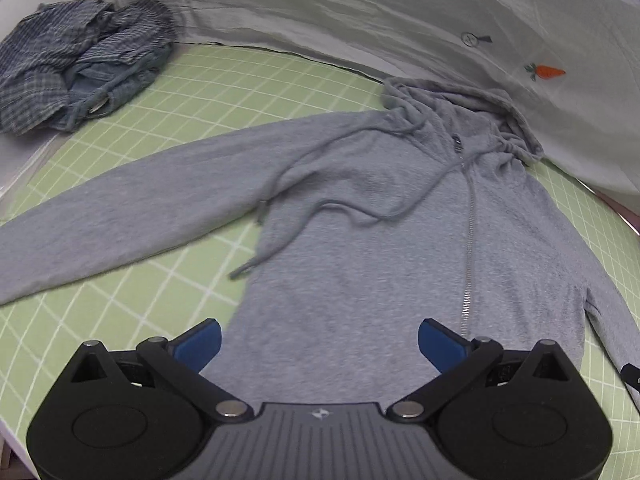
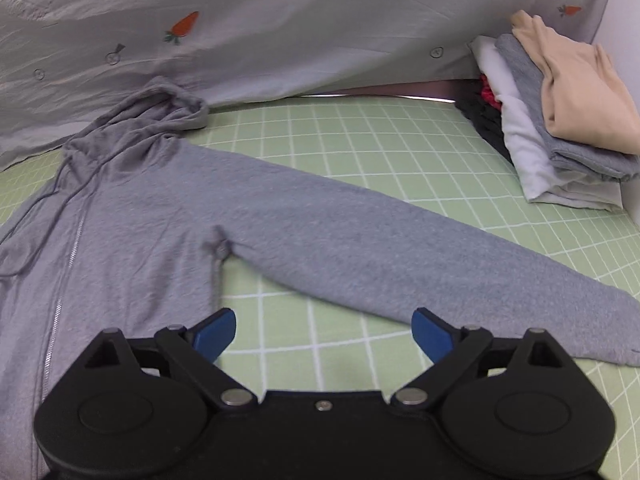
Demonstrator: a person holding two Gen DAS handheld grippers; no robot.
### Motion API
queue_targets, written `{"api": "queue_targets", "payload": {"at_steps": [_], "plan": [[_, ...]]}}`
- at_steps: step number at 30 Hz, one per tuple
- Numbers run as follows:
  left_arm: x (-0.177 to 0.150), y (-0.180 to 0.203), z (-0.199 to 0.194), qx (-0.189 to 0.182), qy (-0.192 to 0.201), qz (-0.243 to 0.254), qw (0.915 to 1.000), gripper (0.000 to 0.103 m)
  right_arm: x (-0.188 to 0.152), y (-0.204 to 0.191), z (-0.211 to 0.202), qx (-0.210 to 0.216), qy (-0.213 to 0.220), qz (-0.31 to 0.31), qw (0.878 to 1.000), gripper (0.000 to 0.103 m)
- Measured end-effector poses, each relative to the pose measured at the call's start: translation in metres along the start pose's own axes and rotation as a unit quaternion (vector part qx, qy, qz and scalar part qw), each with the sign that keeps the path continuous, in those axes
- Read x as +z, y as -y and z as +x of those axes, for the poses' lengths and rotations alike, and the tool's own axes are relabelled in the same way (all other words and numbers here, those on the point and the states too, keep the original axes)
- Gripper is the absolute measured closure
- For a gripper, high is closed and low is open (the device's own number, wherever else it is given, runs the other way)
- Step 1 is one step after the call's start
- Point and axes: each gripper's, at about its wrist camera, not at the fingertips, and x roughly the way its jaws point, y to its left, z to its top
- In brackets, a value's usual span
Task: Fold clothes
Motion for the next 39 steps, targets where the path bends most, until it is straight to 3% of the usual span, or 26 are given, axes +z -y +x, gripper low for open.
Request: {"api": "queue_targets", "payload": {"at_steps": [5, 10, 16, 18, 28, 36, 39], "plan": [[-0.005, -0.072, -0.011, 0.015, 0.002, -0.022, 0.9996, 0.0, -0.026, -0.041, -0.022, -0.003, -0.014, -0.007, 1.0, 0.007], [0.005, -0.154, -0.015, 0.025, 0.001, -0.027, 0.9993, 0.0, -0.052, -0.089, -0.041, -0.024, -0.037, 0.024, 0.999, 0.007], [0.032, -0.251, 0.012, 0.03, -0.016, -0.092, 0.9952, 0.0, -0.081, -0.153, -0.067, -0.057, -0.042, 0.037, 0.997, 0.007], [0.041, -0.27, 0.027, 0.024, -0.031, -0.092, 0.995, 0.0, -0.089, -0.171, -0.073, -0.067, -0.043, 0.041, 0.996, 0.007], [0.054, -0.284, 0.064, 0.009, -0.058, -0.002, 0.9982, 0.0, -0.112, -0.221, -0.093, -0.122, -0.057, 0.073, 0.988, 0.007], [0.036, -0.264, 0.071, 0.06, -0.036, 0.05, 0.9963, 0.0, -0.125, -0.223, -0.099, -0.133, -0.076, 0.081, 0.985, 0.007], [0.029, -0.261, 0.069, 0.064, -0.021, 0.043, 0.9968, 0.001, -0.126, -0.216, -0.098, -0.134, -0.082, 0.076, 0.985, 0.007]]}}
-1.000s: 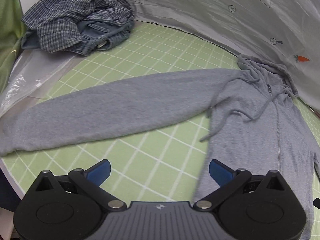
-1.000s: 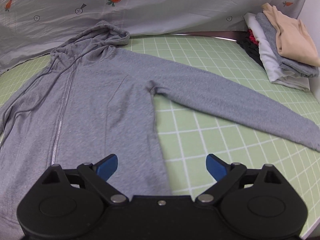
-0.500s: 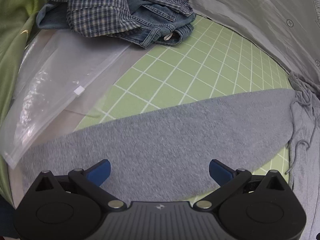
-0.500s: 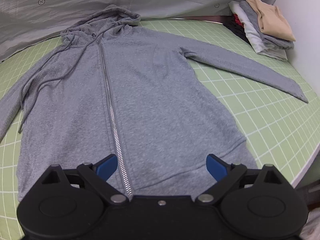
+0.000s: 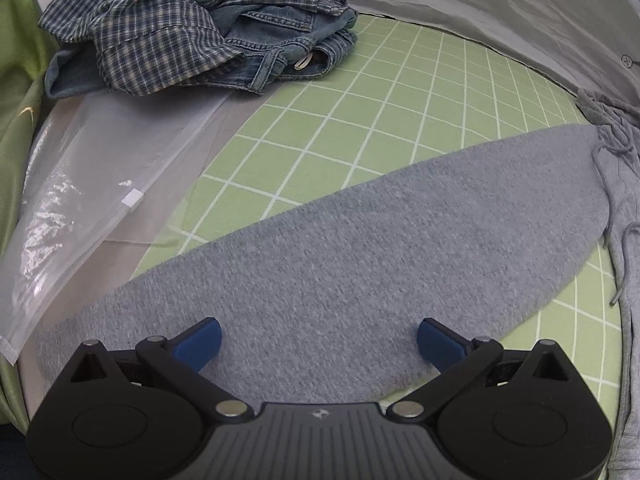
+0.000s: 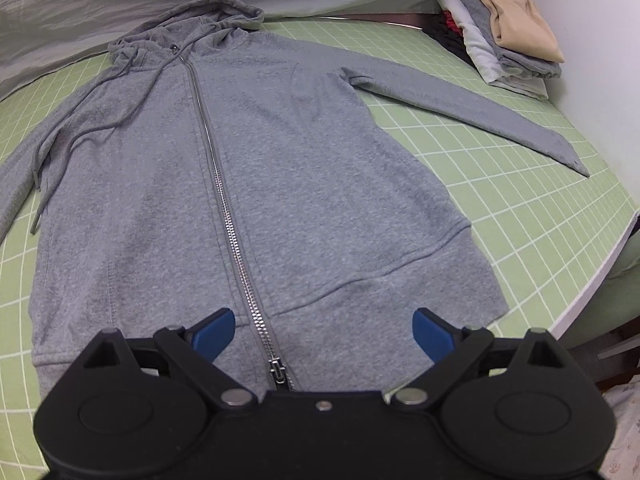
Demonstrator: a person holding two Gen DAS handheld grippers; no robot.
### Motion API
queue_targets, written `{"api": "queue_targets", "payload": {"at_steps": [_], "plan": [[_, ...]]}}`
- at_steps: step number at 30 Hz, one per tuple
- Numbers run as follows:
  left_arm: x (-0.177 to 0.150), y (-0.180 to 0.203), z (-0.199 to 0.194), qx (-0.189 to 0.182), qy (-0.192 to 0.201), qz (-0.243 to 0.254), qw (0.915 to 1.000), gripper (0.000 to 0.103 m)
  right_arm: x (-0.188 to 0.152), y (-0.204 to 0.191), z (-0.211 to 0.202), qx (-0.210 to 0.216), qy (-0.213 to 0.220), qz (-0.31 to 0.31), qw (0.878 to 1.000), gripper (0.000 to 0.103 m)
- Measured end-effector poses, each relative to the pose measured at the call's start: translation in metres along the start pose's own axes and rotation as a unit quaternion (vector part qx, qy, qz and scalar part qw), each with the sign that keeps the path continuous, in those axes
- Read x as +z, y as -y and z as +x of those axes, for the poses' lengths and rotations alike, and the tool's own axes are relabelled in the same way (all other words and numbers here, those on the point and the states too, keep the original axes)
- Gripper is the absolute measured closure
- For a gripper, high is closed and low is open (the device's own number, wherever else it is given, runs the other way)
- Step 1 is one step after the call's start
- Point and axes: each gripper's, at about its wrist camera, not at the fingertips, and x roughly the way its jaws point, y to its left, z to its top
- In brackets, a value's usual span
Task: Fold clothes
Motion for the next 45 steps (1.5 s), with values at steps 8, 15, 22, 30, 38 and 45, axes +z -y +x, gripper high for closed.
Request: {"api": "queue_targets", "payload": {"at_steps": [8, 15, 22, 30, 38, 45], "plan": [[-0.005, 0.027, -0.011, -0.001, 0.041, -0.013, 0.9991, 0.079, 0.015, 0.033, 0.007, -0.004, 0.006, -0.007, 1.0, 0.007], [0.027, 0.088, -0.026, -0.093, 0.046, -0.014, 0.9945, 0.097, 0.021, 0.074, 0.01, -0.013, 0.014, -0.004, 1.0, 0.007], [0.063, 0.188, -0.085, -0.203, 0.088, 0.051, 0.9739, 0.097, 0.031, 0.124, 0.017, -0.025, 0.024, 0.044, 0.998, 0.007], [0.043, 0.209, -0.111, -0.24, 0.068, 0.073, 0.9657, 0.024, 0.048, 0.146, 0.027, -0.017, 0.034, 0.077, 0.996, 0.007], [0.061, 0.126, -0.069, -0.145, -0.006, -0.059, 0.9876, 0.024, 0.058, 0.118, 0.039, 0.014, 0.03, 0.039, 0.999, 0.007], [0.064, 0.113, -0.033, -0.147, -0.062, -0.111, 0.9808, 0.024, 0.061, 0.111, 0.043, 0.005, 0.021, 0.025, 0.999, 0.007]]}}
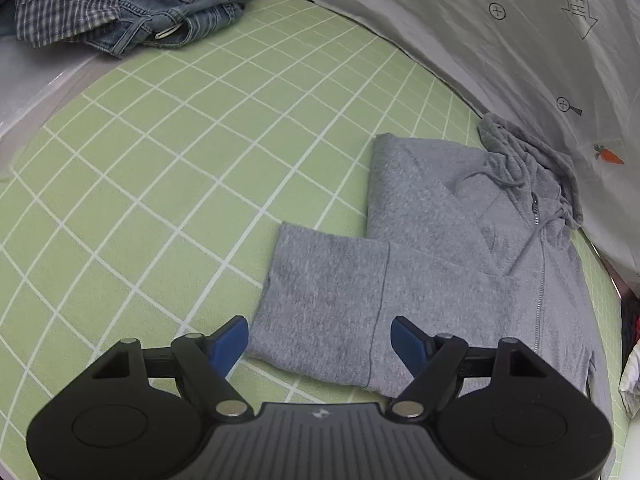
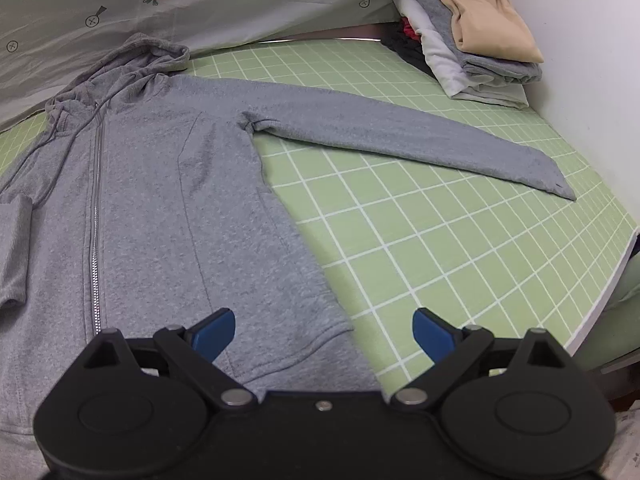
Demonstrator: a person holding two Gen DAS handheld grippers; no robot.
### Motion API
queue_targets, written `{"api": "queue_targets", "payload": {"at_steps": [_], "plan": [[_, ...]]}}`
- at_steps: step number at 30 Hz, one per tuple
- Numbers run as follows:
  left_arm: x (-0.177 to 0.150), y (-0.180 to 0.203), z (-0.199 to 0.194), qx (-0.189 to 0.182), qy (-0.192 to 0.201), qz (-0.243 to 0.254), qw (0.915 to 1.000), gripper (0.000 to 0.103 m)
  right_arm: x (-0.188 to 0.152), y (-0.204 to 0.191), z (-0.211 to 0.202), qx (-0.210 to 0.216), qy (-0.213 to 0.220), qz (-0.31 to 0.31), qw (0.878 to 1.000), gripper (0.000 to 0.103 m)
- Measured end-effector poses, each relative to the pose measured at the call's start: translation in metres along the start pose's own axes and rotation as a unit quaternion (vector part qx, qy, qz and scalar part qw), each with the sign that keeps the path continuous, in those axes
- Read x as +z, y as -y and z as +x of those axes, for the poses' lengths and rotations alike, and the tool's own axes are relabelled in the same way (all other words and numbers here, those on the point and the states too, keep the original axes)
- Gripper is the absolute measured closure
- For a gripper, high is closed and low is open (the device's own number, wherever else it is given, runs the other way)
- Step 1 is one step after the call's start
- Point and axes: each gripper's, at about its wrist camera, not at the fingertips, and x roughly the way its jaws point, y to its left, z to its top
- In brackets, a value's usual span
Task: Fold clothes
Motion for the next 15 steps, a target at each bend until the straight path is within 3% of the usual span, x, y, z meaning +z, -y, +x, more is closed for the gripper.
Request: {"api": "queue_targets", "payload": {"at_steps": [8, 10, 11, 14, 15], "plan": [[0.006, 0.007, 0.011, 0.013, -0.011, -0.004, 0.9998, 0.027, 0.012, 0.008, 0.011, -0.022, -0.004, 0.026, 0.999, 0.007], [0.008, 0.01, 0.011, 0.025, -0.01, 0.002, 0.9996, 0.039, 0.016, 0.009, 0.015, -0.024, -0.006, 0.031, 0.999, 0.007], [0.009, 0.013, 0.011, 0.027, -0.009, 0.006, 0.9996, 0.052, 0.017, 0.009, 0.018, -0.023, -0.008, 0.033, 0.999, 0.007], [0.01, 0.014, 0.015, -0.004, -0.019, -0.009, 0.9998, 0.083, 0.023, 0.006, 0.027, -0.016, -0.015, 0.032, 0.999, 0.007], [0.009, 0.015, 0.016, -0.011, -0.022, -0.015, 0.9996, 0.085, 0.025, 0.005, 0.03, -0.013, -0.016, 0.029, 0.999, 0.007]]}}
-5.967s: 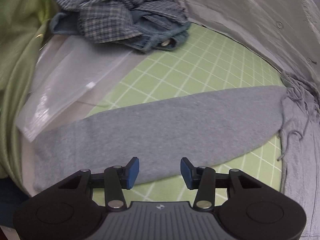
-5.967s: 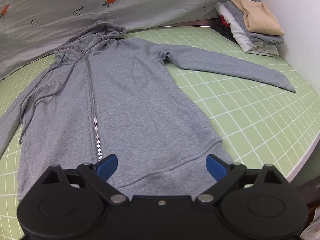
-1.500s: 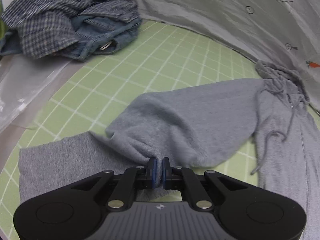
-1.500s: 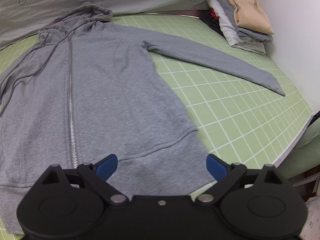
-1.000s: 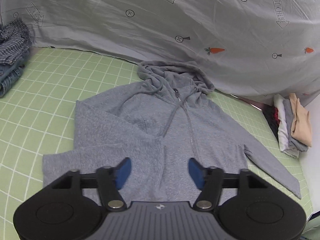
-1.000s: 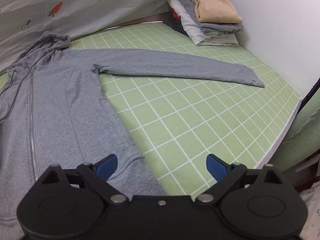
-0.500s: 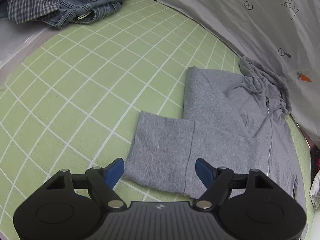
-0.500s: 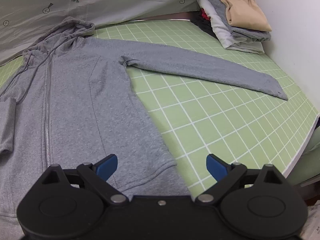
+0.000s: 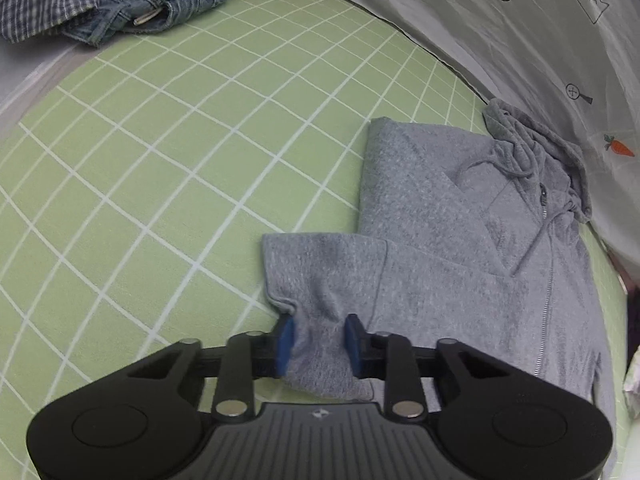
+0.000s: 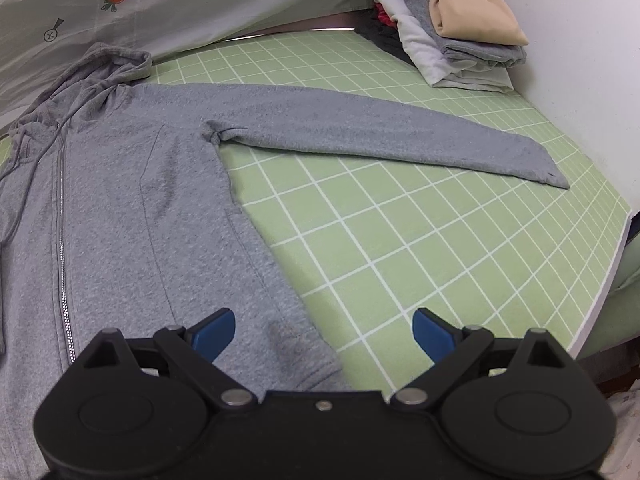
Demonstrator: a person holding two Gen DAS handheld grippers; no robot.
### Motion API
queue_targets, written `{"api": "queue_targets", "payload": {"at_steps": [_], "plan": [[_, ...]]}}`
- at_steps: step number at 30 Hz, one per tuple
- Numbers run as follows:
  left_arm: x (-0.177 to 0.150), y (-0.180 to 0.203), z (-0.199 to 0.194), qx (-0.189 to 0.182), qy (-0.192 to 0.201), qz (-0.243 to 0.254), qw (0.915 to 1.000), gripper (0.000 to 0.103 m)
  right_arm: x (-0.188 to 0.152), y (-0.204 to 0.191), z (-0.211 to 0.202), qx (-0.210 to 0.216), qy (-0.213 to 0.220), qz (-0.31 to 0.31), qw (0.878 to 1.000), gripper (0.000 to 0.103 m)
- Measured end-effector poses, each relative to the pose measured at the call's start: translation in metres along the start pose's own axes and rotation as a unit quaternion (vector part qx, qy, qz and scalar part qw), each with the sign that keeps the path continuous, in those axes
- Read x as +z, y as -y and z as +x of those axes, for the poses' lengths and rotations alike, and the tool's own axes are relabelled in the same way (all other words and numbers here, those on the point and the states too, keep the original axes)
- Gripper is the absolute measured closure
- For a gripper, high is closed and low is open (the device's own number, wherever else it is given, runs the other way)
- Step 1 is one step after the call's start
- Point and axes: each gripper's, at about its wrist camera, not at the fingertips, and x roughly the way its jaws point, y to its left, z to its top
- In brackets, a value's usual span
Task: Fold clothes
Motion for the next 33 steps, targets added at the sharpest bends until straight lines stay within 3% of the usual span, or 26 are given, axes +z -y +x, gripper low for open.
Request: {"api": "queue_targets", "payload": {"at_steps": [5, 11, 13, 16, 18, 19, 21, 23, 27, 31, 33], "plan": [[-0.001, 0.02, -0.011, -0.014, 0.016, 0.009, 0.9997, 0.087, 0.014, -0.003, 0.011, 0.018, 0.006, -0.009, 1.0, 0.007], [-0.004, 0.081, -0.021, -0.085, 0.037, 0.027, 0.9953, 0.088, 0.037, 0.015, 0.031, 0.028, 0.009, 0.025, 0.999, 0.007], [-0.011, 0.112, -0.015, -0.113, 0.029, 0.048, 0.9919, 0.088, 0.044, 0.022, 0.039, 0.029, 0.008, 0.041, 0.999, 0.007], [-0.028, 0.156, -0.009, -0.148, 0.023, 0.12, 0.9813, 0.087, 0.052, 0.029, 0.049, 0.03, 0.008, 0.054, 0.998, 0.007], [-0.038, 0.177, -0.009, -0.154, 0.027, 0.165, 0.9738, 0.072, 0.055, 0.031, 0.053, 0.032, 0.007, 0.052, 0.998, 0.007], [-0.04, 0.181, -0.01, -0.146, 0.032, 0.179, 0.9725, 0.064, 0.057, 0.03, 0.055, 0.033, 0.007, 0.049, 0.998, 0.007], [-0.041, 0.183, -0.011, -0.119, 0.048, 0.198, 0.9719, 0.023, 0.06, 0.028, 0.057, 0.034, 0.01, 0.041, 0.999, 0.007], [-0.039, 0.174, -0.013, -0.078, 0.068, 0.197, 0.9749, 0.011, 0.063, 0.023, 0.057, 0.035, 0.015, 0.032, 0.999, 0.007], [-0.02, 0.129, -0.005, 0.028, 0.076, 0.157, 0.9843, 0.006, 0.067, -0.002, 0.048, 0.071, 0.031, -0.006, 0.997, 0.007], [-0.007, 0.079, 0.007, 0.127, 0.059, 0.136, 0.9808, 0.006, 0.064, -0.042, 0.035, 0.111, 0.049, -0.068, 0.99, 0.007], [-0.003, 0.056, 0.01, 0.142, 0.051, 0.124, 0.9807, 0.006, 0.062, -0.062, 0.031, 0.123, 0.056, -0.097, 0.986, 0.007]]}}
